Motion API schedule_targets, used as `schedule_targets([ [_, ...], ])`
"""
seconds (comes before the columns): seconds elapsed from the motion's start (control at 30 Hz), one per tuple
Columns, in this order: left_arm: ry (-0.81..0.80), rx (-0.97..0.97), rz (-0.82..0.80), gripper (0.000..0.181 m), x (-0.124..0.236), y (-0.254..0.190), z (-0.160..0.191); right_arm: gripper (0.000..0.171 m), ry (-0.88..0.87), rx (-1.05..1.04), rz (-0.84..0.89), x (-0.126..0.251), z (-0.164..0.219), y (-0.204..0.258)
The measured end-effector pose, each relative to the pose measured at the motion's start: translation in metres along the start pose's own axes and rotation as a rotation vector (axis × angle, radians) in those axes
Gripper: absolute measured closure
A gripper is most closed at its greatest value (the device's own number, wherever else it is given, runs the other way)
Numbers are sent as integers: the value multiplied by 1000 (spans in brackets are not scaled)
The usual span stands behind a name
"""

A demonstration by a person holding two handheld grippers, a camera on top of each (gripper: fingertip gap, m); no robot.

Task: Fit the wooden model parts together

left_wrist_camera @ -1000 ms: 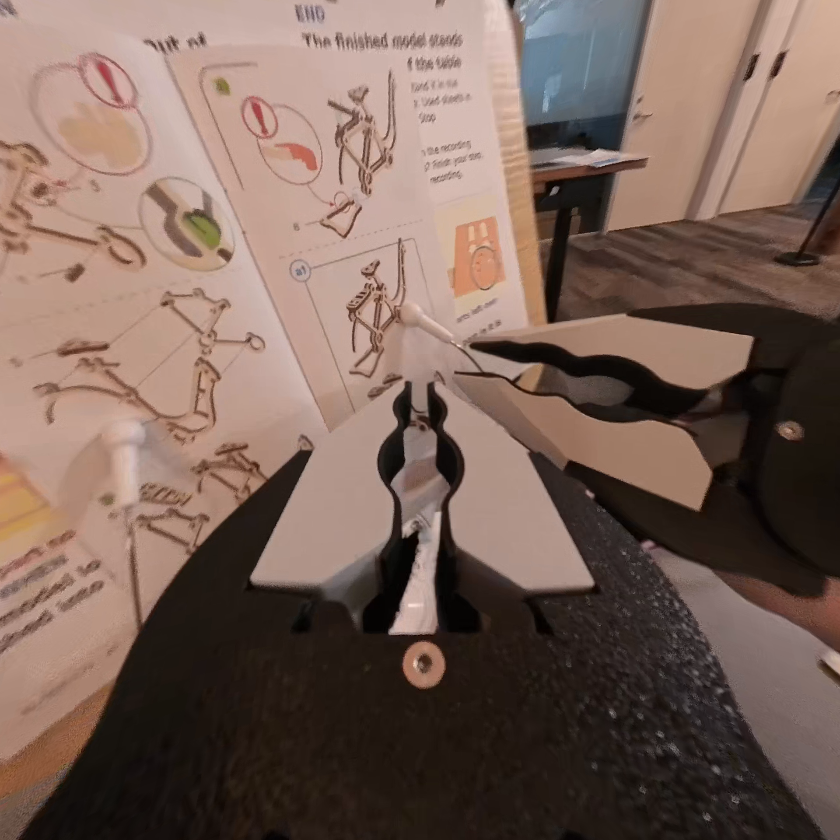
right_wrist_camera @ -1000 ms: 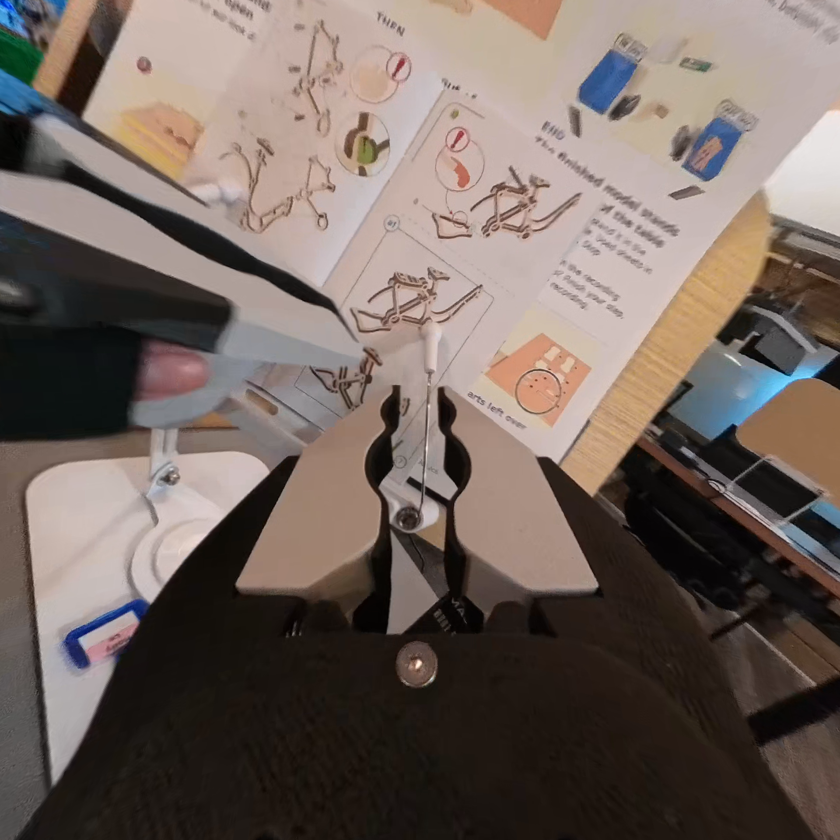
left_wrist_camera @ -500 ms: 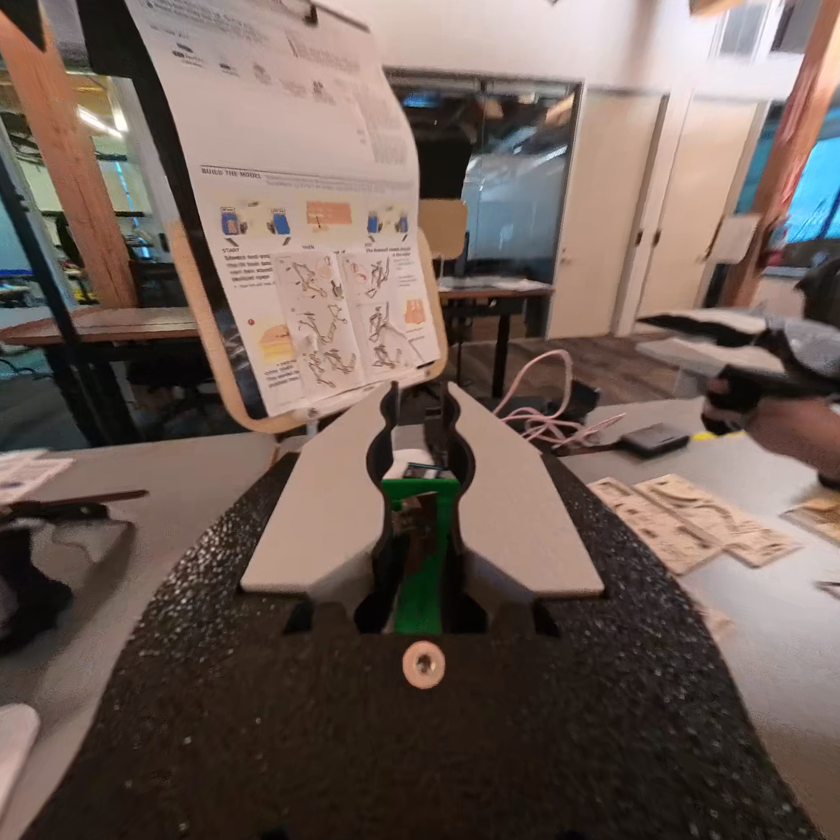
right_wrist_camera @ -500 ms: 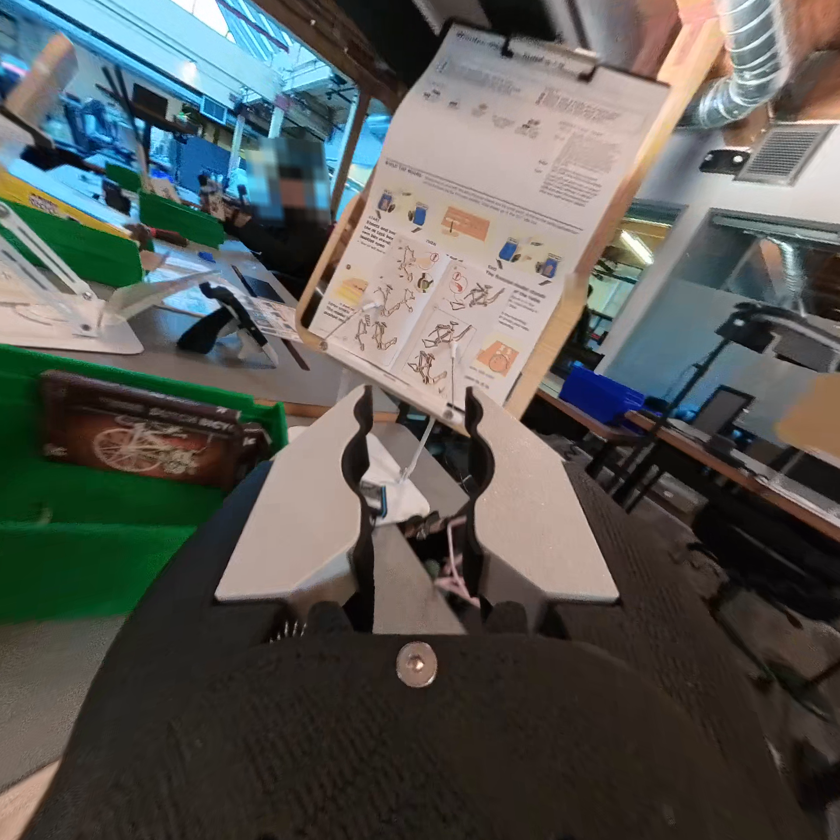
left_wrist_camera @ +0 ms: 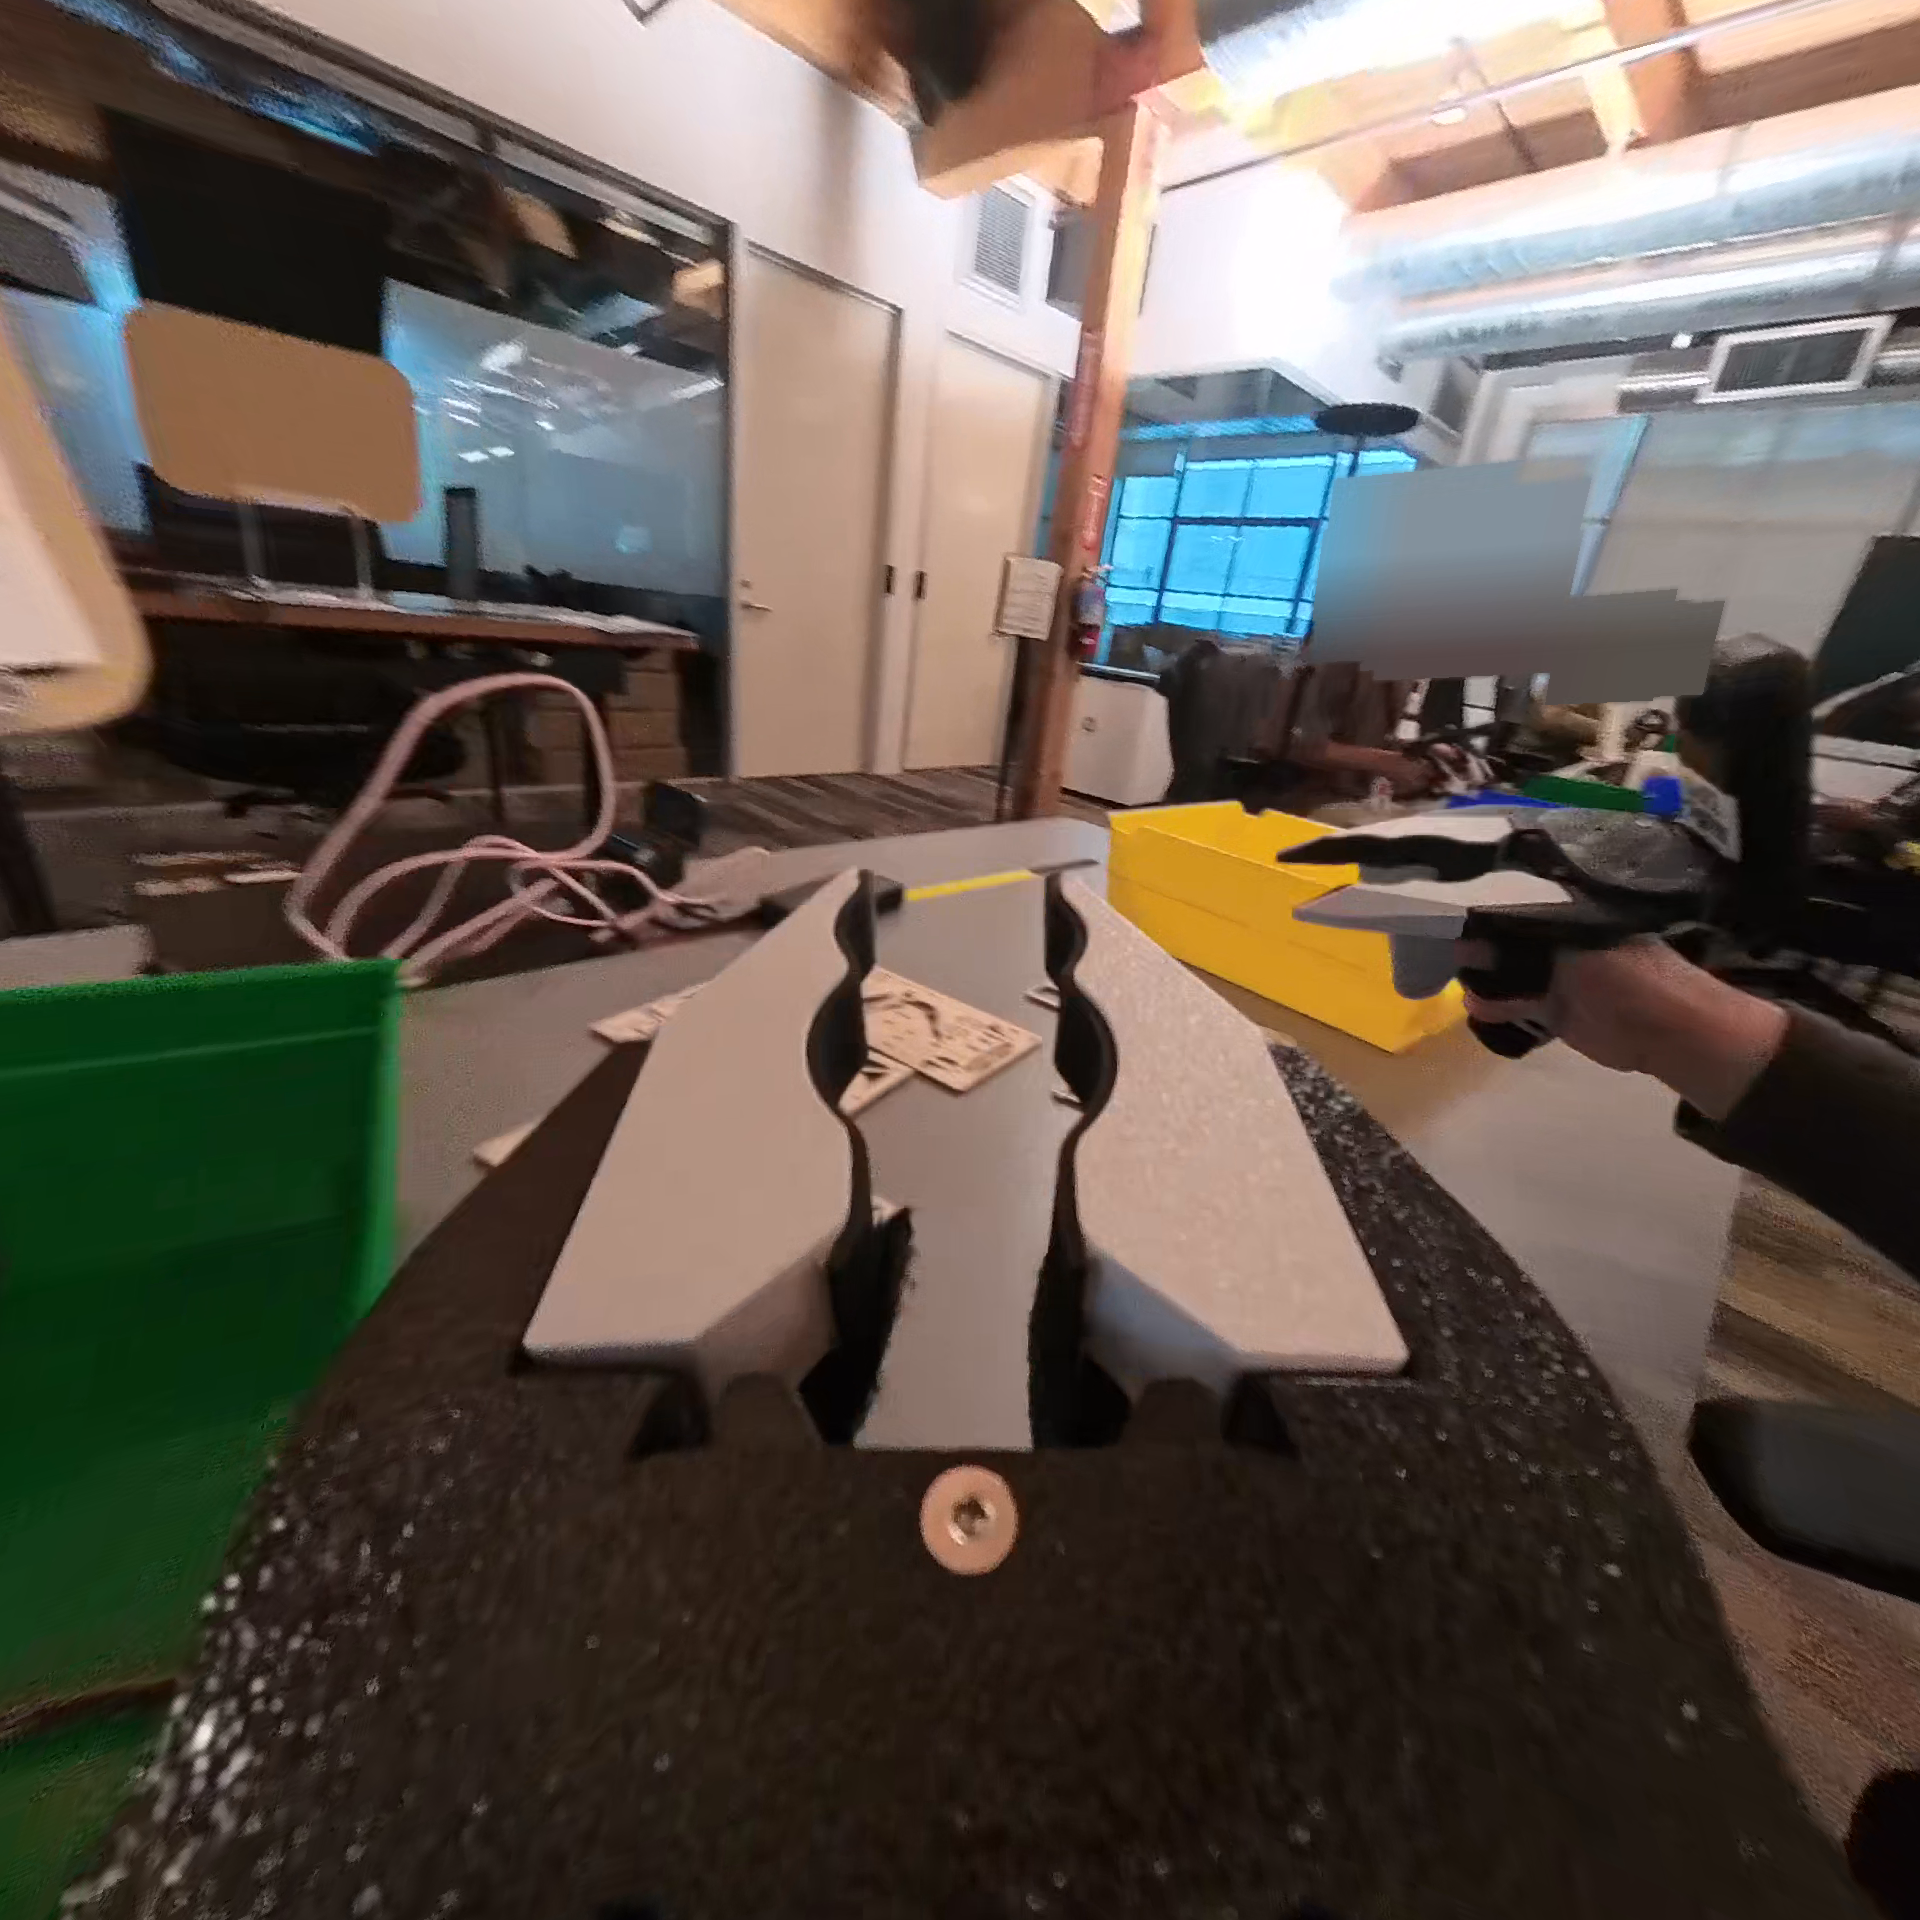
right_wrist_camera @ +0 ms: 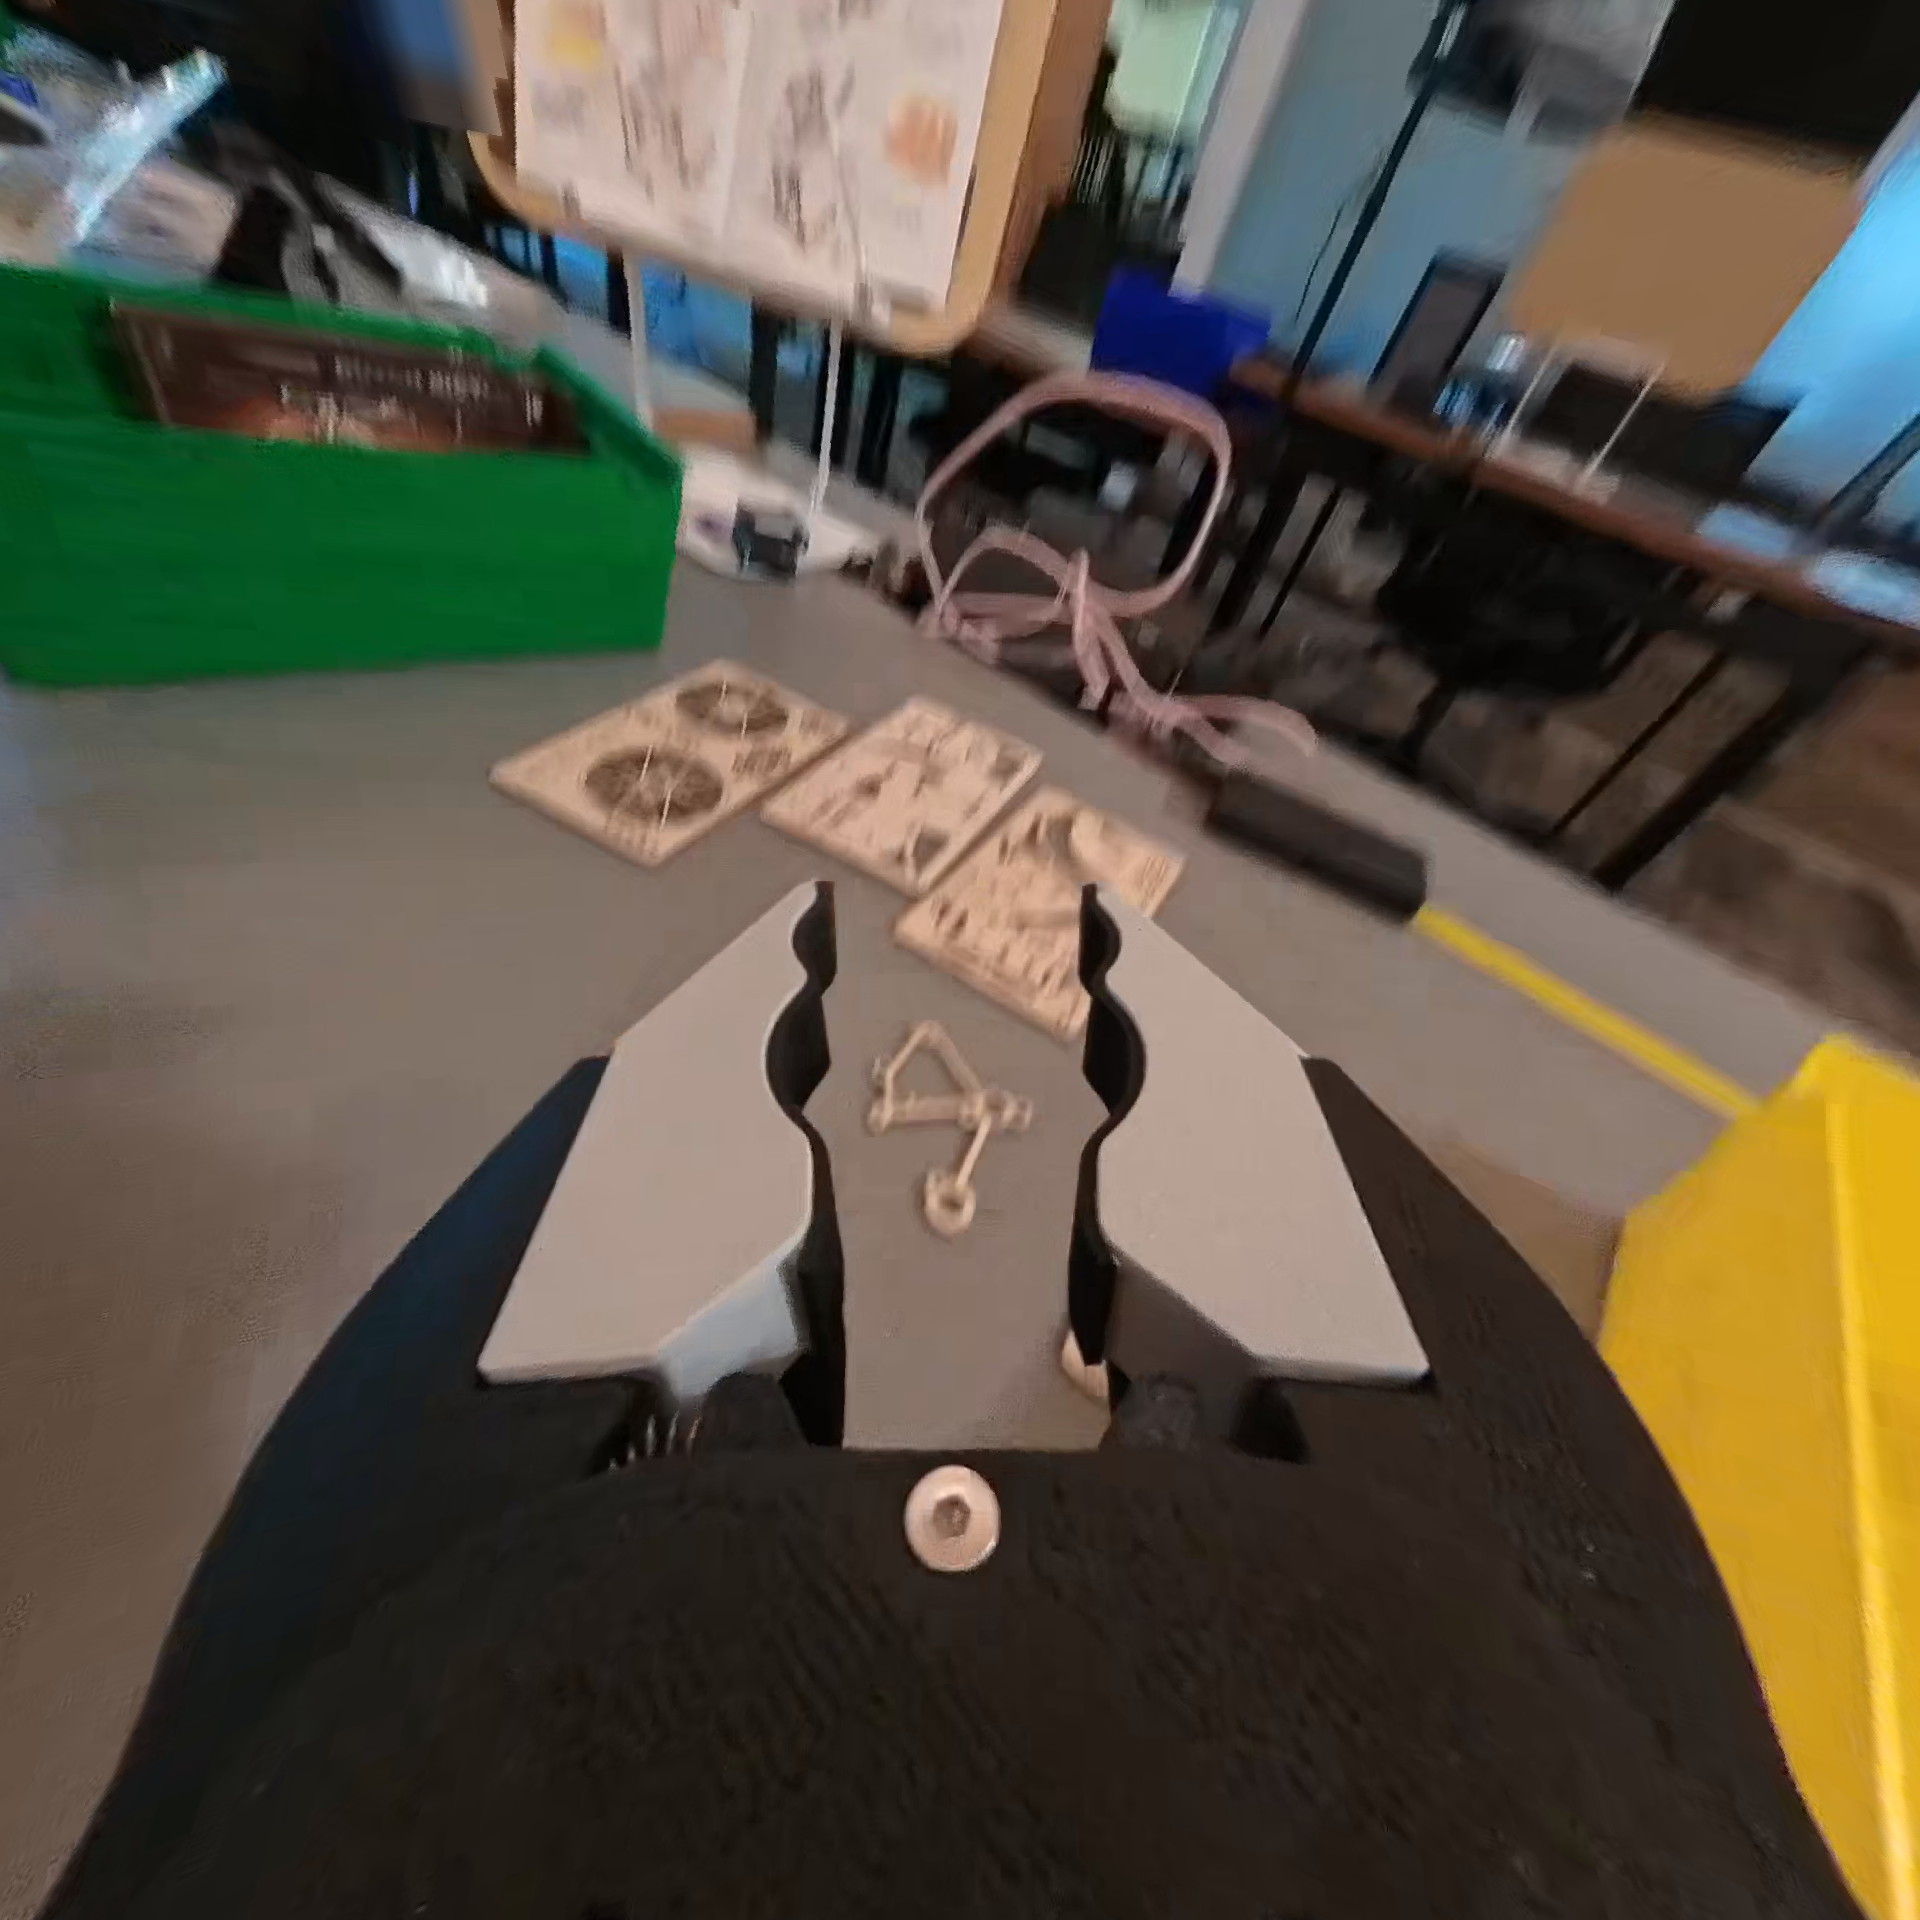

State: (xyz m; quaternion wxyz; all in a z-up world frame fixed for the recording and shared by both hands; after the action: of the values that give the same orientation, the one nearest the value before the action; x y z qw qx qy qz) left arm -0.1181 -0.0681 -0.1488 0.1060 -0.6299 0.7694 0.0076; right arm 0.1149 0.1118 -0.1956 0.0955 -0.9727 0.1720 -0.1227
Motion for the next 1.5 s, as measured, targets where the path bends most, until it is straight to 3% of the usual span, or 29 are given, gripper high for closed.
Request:
schedule_targets([
  [0.23,115,46,266,152,-67,-46,71,130,210,-183,-22,2,70,18],
  [0.43,192,-49,246,152,-120,-39,103,133,323,-233,-228,-31,88,52],
  [0.67,140,-202,253,155,-142,-33,114,119,445,-146,-304,-58,102,69],
  [0.8,113,-165,306,155,-136,-35,114,142,488,-137,-295,-64,101,70],
  [0.9,113,-50,306,156,-132,-30,110,150,525,-112,-287,-64,99,72],
  [1.1,250,94,322,150,-133,-22,120,152,389,78,-301,-69,83,74],
  [1.2,420,235,438,133,-131,-36,132,152,227,194,-287,-71,59,76],
  [1.3,565,349,523,128,-127,-45,150,152,93,283,-310,-72,39,83],
  [1.4,611,560,637,135,-122,-55,149,152,65,347,-369,-75,34,92],
  [1.5,666,689,726,154,-115,-60,149,152,28,366,-417,-79,30,100],
])
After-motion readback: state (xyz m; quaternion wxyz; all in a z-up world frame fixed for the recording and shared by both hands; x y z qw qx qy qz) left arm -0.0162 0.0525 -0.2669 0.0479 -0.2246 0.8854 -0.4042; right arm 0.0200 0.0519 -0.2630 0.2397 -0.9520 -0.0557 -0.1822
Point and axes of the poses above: each gripper's, where its closed fingertips meet, x back along the fingers, z out of its underside, y = z × x across the jaws, the point moved 3 cm from there along x, back along the fingers, and after that the axes turned 3 degrees about -z, right-handed, at the moved point
